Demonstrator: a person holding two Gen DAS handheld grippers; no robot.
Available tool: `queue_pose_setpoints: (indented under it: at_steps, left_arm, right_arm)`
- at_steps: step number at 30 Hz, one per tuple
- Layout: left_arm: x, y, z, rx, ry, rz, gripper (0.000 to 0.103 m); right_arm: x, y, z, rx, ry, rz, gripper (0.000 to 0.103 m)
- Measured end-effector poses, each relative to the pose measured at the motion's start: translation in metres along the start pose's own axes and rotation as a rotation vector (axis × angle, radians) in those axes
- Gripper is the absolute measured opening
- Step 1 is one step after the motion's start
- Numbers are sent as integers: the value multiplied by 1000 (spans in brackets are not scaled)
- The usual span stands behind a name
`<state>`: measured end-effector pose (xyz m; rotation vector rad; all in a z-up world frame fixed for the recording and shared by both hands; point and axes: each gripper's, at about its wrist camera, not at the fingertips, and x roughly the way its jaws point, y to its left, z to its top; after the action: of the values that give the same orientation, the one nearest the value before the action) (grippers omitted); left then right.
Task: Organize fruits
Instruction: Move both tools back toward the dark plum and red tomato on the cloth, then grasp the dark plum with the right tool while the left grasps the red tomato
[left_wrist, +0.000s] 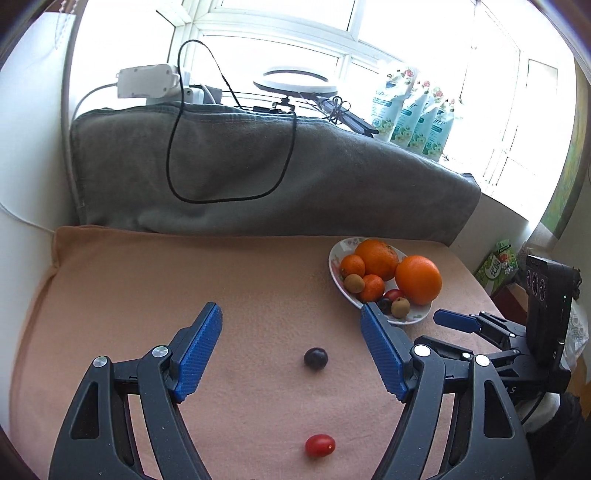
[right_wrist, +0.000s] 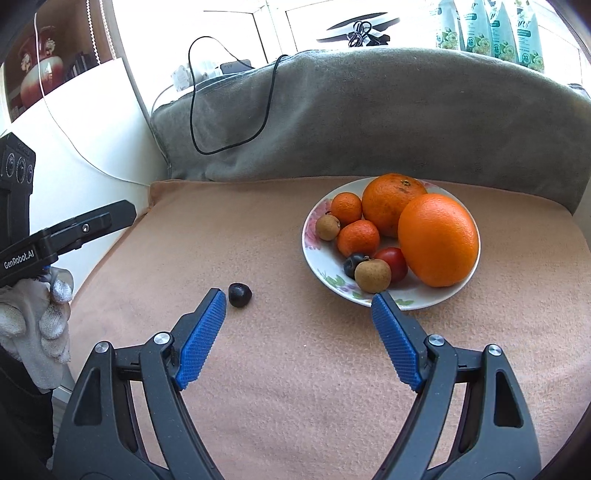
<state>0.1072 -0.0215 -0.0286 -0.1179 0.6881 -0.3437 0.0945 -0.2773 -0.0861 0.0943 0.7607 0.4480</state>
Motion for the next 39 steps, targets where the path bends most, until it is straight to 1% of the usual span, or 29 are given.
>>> queue_pose_setpoints:
  at_steps: [3,7,13,16,18,20,24,25,26,28,29,31,34,39]
  left_arm:
    - [-9,7,-14,-15,7,13,77]
    - [-17,11,-31,-39,23,22,77]
    - [-24,10,-55,-80,43,-7,76]
    - [-20,3,-65,-73,71,-27,66]
    - [-17,0,-71,-73,87,-44,63]
    - [-14,-4,-76,-73,102,-60,58]
    - [-9,-11,-83,-61,126,-81,54]
    - [-8,-13,-85,-58,129,-83,53]
    - [-7,-14,-86,-57,132,-82,53]
    - [-4,-16,-89,-54,139,-86,52]
    - [-2,-17,-90,-54,146,-90,52]
    - [2,-18,-93,-51,159,-94,47]
    - [6,-18,-97,-50,175,-97,45]
    - [10,-19,-100,-48,189,-105,43]
  right_arm:
    - [4,5,-1,-6,8,26,84]
    - [11,13,-1,-28,18,40,83]
    - [22,24,-2,-44,33,69,83]
    - [29,29,-2,-53,47,79,83]
    - [34,31,-2,-57,55,84,82]
    - [39,33,-1,-60,64,96,75]
    - [50,37,-1,-70,91,111,74]
    - [53,38,-1,-75,97,112,72]
    - [56,39,-1,-80,104,113,63]
    - [63,42,-1,-87,128,120,53]
    - [67,43,0,-89,135,125,52]
    - [72,46,1,-97,144,123,52]
    - [79,49,1,-109,155,119,46]
    - [90,50,4,-105,168,116,45]
